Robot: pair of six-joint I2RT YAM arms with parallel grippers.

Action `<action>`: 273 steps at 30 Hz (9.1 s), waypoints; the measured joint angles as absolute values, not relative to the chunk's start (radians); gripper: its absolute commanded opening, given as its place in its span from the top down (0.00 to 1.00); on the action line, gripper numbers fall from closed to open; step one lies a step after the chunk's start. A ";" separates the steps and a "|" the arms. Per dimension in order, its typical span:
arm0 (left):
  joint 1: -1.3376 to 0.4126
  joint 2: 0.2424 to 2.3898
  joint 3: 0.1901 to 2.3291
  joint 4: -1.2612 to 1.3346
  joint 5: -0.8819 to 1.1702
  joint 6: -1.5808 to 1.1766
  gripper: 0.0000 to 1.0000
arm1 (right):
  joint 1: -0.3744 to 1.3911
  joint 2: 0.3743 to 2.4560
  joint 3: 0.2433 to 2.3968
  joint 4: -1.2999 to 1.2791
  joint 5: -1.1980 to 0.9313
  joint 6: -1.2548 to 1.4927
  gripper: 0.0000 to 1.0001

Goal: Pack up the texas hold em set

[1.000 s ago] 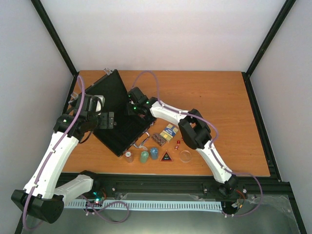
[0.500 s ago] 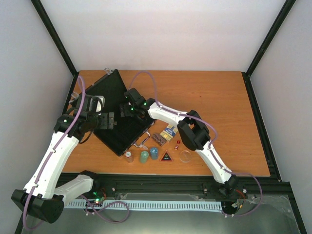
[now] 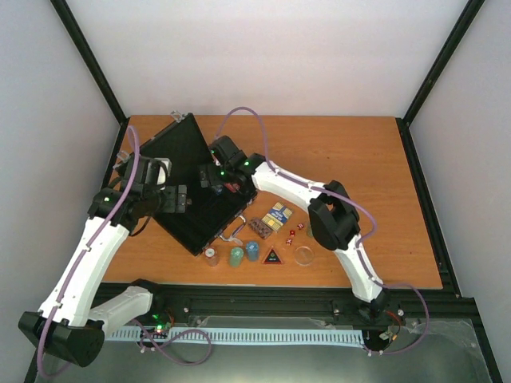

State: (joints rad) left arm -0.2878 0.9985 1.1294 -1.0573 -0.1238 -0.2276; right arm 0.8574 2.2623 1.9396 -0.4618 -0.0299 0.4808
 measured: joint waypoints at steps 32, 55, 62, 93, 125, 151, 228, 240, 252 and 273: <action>-0.288 1.054 1.135 -1.050 -0.100 -0.232 0.00 | 0.583 1.526 1.052 -1.011 0.165 0.514 0.20; -0.288 1.074 1.142 -1.048 -0.109 -0.237 0.00 | 0.548 1.592 1.048 -0.925 0.070 0.466 0.97; -0.288 1.074 1.142 -1.048 -0.110 -0.237 0.00 | 0.548 1.592 1.110 -1.000 0.076 0.458 0.97; -0.288 1.049 1.144 -1.048 -0.107 -0.258 0.00 | 0.742 1.946 1.494 -0.328 -0.262 0.573 0.97; -0.288 1.045 1.140 -1.048 -0.096 -0.258 0.00 | 0.815 2.178 1.568 -0.128 -0.097 0.580 0.73; -0.288 1.057 1.129 -1.047 -0.105 -0.258 0.00 | 0.825 2.004 1.518 -0.291 0.047 0.417 0.00; -0.288 1.057 1.120 -1.044 -0.030 -0.242 0.00 | 0.835 1.975 1.562 -0.965 0.102 0.659 0.09; -0.288 1.046 1.124 -1.050 -0.030 -0.302 0.00 | 0.860 1.806 1.404 -0.874 -0.007 0.323 0.31; -0.288 0.984 1.131 -1.049 -0.019 -0.348 0.00 | 0.860 1.847 1.400 -0.864 -0.085 0.200 0.35; -0.288 0.955 1.131 -1.071 -0.050 -0.390 0.00 | 0.868 1.972 1.412 -0.858 -0.118 0.147 0.45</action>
